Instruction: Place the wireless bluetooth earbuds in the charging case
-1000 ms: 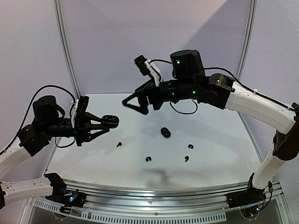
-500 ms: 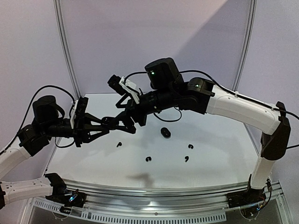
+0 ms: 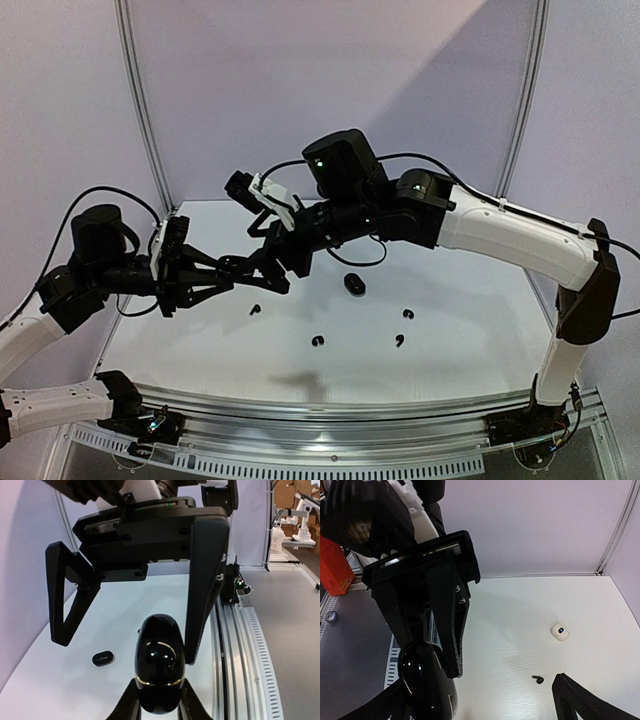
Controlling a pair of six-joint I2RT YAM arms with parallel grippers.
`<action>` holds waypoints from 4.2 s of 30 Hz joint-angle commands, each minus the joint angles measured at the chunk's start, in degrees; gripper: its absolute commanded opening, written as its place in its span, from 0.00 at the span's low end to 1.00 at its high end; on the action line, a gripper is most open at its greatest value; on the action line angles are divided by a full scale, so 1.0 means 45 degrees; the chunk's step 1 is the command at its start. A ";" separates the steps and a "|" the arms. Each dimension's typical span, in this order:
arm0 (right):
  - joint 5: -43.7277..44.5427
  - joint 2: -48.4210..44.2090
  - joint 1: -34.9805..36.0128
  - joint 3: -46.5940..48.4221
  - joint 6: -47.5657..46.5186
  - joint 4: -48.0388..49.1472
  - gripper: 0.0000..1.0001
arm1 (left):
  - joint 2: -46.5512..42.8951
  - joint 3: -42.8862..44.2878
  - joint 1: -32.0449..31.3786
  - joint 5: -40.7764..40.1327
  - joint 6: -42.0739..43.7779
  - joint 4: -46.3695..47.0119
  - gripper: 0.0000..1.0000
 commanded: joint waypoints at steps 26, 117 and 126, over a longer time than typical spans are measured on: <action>0.0525 0.0362 -0.0248 0.0647 0.0231 -0.0190 0.99 | -0.0253 0.0346 -0.0362 0.0207 0.3253 -0.1445 0.00; -0.2848 -0.0473 -0.1276 0.0046 0.3562 0.3344 0.99 | -0.0783 -0.1060 -0.0211 0.0430 -0.1639 0.1129 0.00; 0.5790 -0.4178 -0.2745 -0.5923 0.7250 0.7140 0.99 | -0.1151 -0.1618 0.0156 0.0299 -0.2563 0.1835 0.00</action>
